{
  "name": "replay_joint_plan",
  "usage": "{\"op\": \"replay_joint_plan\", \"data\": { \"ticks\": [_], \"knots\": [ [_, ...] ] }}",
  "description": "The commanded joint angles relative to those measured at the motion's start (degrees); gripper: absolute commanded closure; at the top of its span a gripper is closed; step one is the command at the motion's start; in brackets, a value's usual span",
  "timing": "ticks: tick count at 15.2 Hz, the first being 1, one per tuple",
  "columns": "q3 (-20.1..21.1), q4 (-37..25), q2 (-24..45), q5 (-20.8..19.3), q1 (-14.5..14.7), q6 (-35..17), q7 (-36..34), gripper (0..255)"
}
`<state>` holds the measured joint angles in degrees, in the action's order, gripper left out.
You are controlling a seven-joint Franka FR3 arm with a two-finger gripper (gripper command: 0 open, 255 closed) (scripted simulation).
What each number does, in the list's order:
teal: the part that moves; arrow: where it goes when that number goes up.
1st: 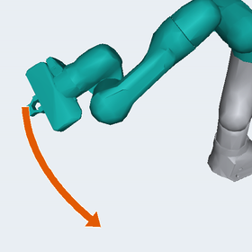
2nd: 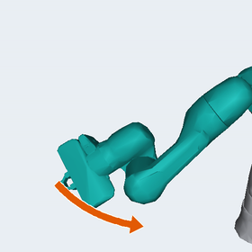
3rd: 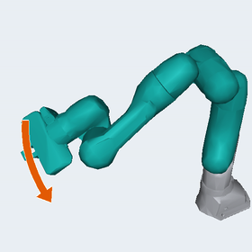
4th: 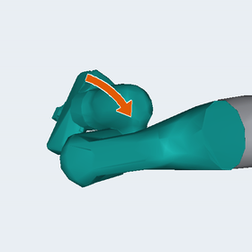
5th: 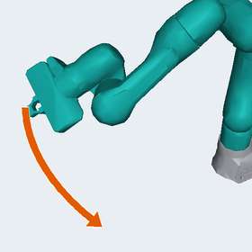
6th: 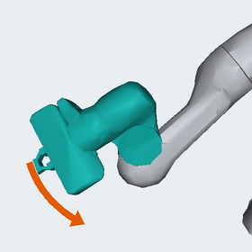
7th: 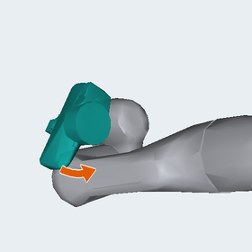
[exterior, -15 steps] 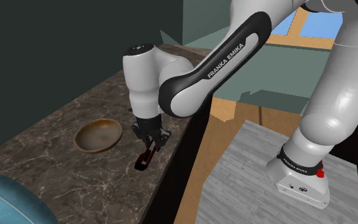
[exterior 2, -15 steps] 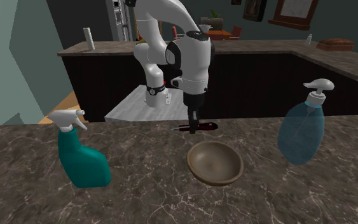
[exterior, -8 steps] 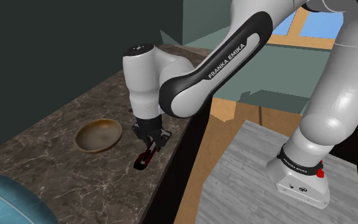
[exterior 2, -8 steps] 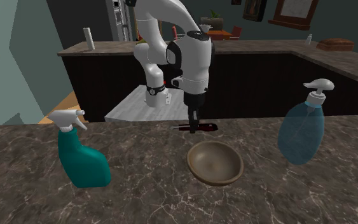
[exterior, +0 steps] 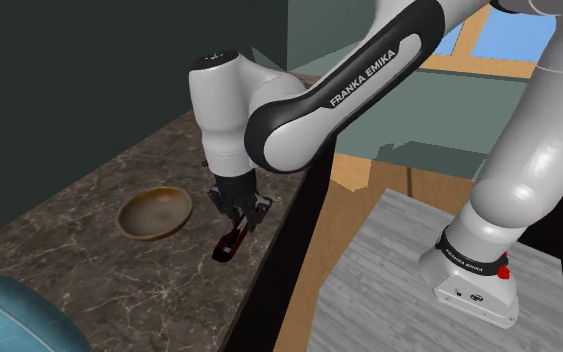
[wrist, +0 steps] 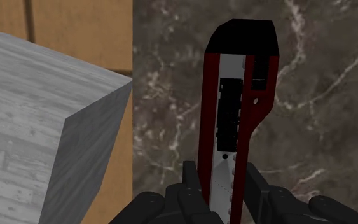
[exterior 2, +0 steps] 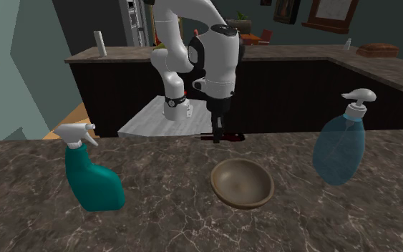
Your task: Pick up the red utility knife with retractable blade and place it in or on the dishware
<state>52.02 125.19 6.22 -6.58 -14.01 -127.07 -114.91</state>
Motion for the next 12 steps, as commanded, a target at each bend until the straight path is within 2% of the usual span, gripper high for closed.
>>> {"op": "replay_joint_plan", "data": {
  "ticks": [1, 12],
  "knots": [
    [0.28, -0.79, -1.42, 1.52, -0.41, 1.63, 1.15, 255],
    [0.28, -5.25, -7.45, 7.28, -1.32, 9.67, 5.37, 255]
  ]
}}
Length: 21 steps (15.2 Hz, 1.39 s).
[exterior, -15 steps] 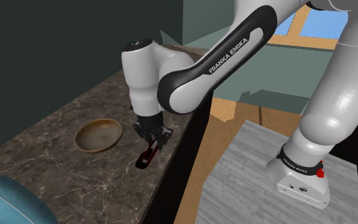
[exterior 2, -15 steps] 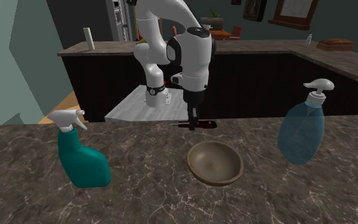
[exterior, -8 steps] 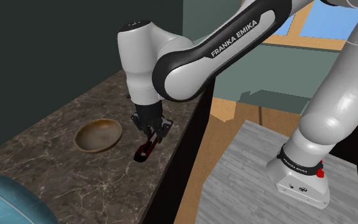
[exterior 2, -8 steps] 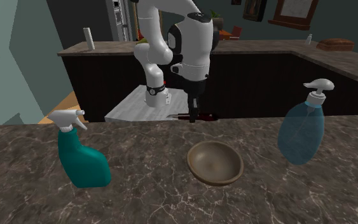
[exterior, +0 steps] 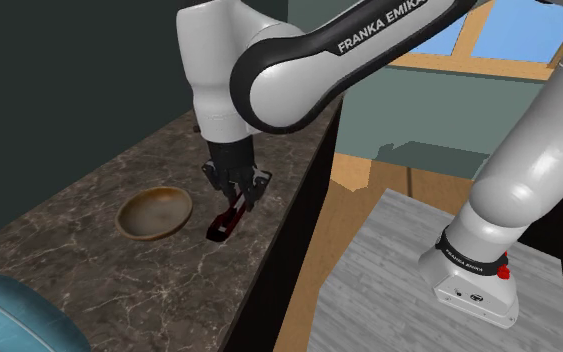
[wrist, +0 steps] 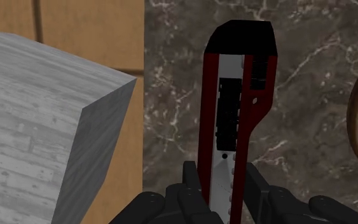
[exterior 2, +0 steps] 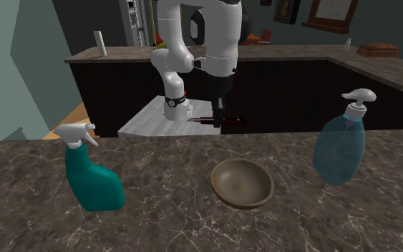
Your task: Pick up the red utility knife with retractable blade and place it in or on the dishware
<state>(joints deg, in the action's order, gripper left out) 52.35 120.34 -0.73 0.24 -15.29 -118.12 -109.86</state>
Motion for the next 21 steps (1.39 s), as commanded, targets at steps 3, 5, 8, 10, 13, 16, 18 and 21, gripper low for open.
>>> {"op": "replay_joint_plan", "data": {
  "ticks": [3, 5, 8, 10, 13, 16, 18, 21],
  "knots": [
    [-0.28, -1.89, -1.74, 1.51, -0.13, 2.99, 1.13, 255],
    [-0.37, -2.42, -2.12, 1.82, -0.16, 3.77, 1.37, 255],
    [0.80, -10.83, 8.83, -7.56, 1.21, 5.71, -4.85, 255],
    [-0.12, -17.03, 15.58, -12.98, 4.10, 7.90, -8.00, 255],
    [-2.75, -27.30, 24.52, -19.10, 9.81, 11.91, -10.68, 255],
    [-5.65, -39.19, 32.85, -23.66, 16.11, 16.65, -11.51, 255],
    [-7.66, -48.61, 38.56, -26.18, 20.76, 20.37, -11.15, 255],
    [-10.38, -62.42, 46.50, -29.02, 27.26, 25.31, -9.66, 255]
  ]
}}
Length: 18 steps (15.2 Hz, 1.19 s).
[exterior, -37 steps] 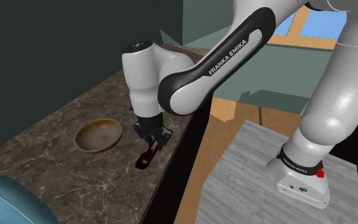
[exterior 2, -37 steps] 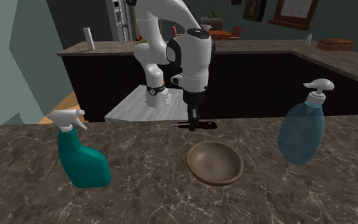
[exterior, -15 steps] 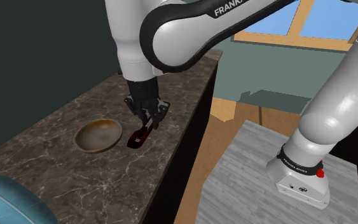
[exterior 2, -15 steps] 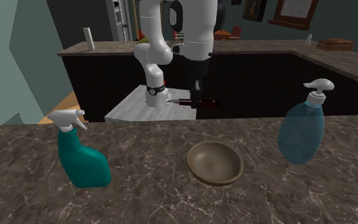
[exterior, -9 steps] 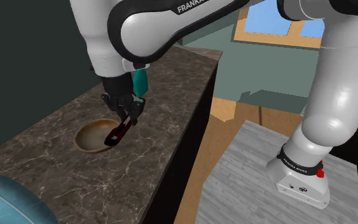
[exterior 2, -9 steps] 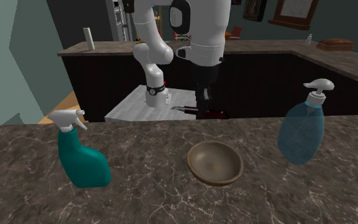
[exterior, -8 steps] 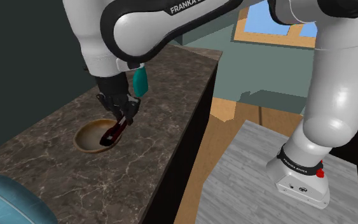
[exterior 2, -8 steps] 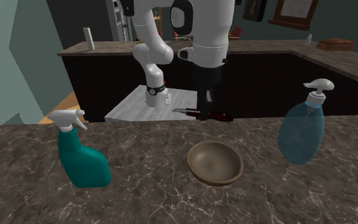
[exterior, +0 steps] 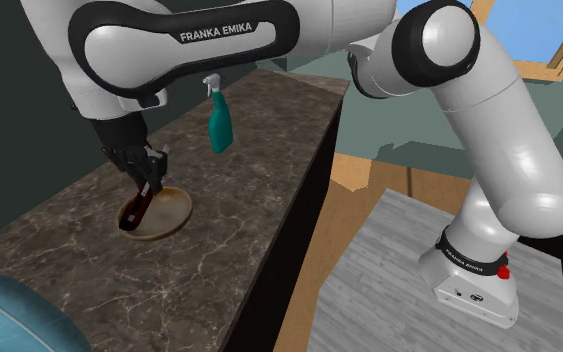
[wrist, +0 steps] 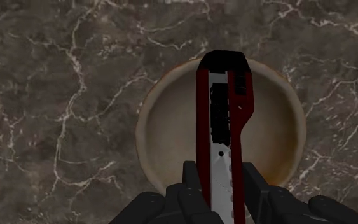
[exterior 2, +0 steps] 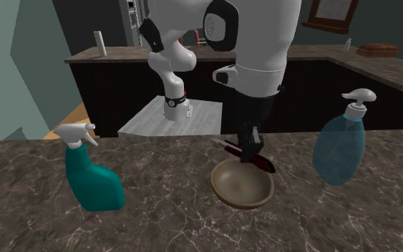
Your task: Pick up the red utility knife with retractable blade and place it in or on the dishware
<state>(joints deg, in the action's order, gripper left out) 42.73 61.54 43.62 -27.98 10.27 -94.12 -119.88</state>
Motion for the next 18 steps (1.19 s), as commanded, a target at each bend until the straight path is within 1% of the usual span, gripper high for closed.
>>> {"op": "replay_joint_plan", "data": {
  "ticks": [1, 12, 18],
  "knots": [
    [-0.78, -2.70, 2.11, -0.80, 1.41, 0.51, 0.21, 255],
    [-1.22, 5.24, 3.07, -1.72, -0.72, -7.38, -1.32, 255],
    [-1.22, 5.24, 3.08, -1.72, -0.72, -7.38, -1.33, 255]
  ]
}}
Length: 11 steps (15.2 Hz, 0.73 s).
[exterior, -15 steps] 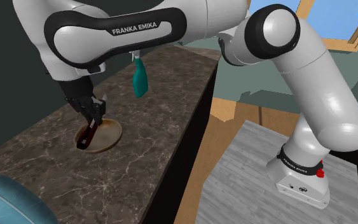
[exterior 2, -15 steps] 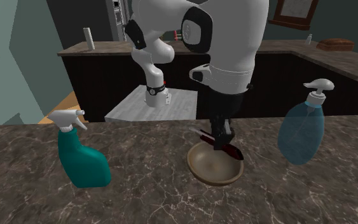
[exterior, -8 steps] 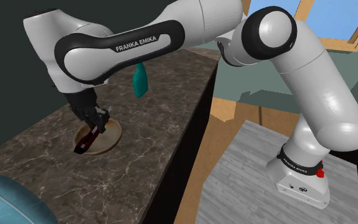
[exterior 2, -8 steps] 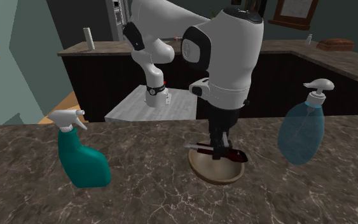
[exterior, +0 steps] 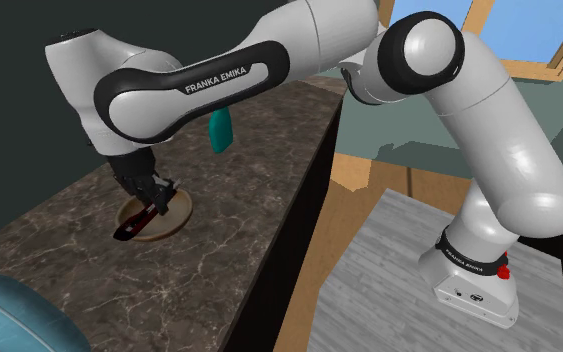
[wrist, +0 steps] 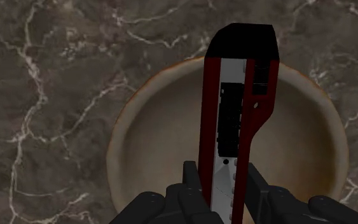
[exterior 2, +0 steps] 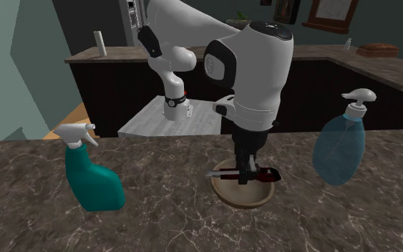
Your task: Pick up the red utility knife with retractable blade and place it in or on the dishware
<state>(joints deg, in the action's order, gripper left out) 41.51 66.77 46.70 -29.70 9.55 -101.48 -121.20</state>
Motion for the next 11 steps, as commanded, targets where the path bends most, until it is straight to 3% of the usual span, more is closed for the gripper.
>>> {"op": "replay_joint_plan", "data": {
  "ticks": [1, 2, 3, 8, 11],
  "knots": [
    [0.00, 0.01, 0.00, 0.00, 0.00, -0.02, -0.01, 255],
    [0.00, 0.01, 0.00, 0.00, 0.00, -0.02, -0.01, 255],
    [0.00, 0.01, 0.00, 0.00, 0.00, -0.02, -0.01, 0],
    [0.00, 0.01, 0.00, 0.00, 0.00, -0.02, -0.01, 0],
    [0.29, -5.43, -0.56, 0.64, 1.50, 5.30, 1.04, 0]
  ]
}}
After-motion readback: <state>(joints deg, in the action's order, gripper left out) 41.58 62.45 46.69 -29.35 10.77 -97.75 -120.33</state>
